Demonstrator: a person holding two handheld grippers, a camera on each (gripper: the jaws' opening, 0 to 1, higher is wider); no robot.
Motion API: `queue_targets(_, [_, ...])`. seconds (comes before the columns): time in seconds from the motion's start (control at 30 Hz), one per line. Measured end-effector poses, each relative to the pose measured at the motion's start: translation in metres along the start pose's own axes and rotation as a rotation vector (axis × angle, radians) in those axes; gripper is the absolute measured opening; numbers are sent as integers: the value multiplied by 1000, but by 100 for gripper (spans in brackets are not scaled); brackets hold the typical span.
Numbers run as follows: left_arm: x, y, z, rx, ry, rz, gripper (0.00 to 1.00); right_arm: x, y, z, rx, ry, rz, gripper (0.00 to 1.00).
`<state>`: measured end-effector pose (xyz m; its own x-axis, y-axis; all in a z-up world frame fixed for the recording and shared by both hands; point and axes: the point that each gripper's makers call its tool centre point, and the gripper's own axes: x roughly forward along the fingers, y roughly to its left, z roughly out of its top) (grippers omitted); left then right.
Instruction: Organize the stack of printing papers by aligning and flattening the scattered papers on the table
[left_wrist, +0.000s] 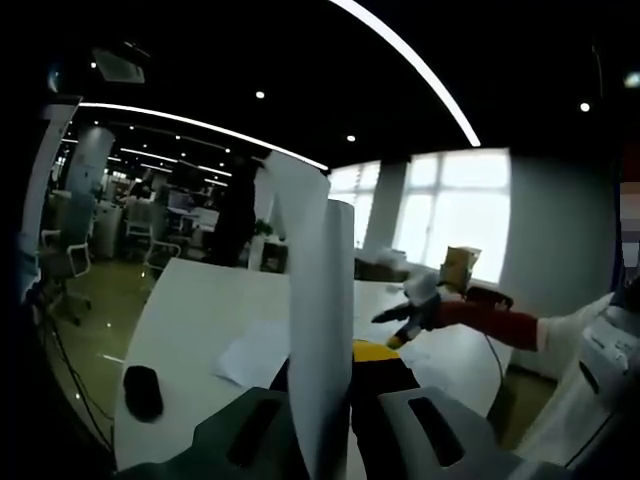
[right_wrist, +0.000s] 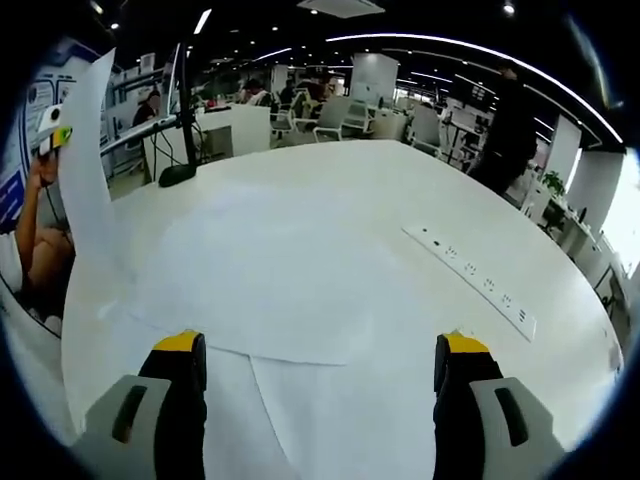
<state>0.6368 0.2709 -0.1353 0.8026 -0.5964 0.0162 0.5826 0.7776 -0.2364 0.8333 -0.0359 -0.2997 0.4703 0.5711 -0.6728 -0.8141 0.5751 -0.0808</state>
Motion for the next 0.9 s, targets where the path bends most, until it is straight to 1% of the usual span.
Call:
queue_targets(0.3, [-1,0,0,0,-2,5,6,8,1,0,-1,8,7,90])
queue_targets(0.53, [-1,0,0,0,-2,6,6,15,1,-3,3,22,14,90])
queue_targets(0.9, [0,2,0,-1,-1,7,6,19,-2,-4,11,26,17,90])
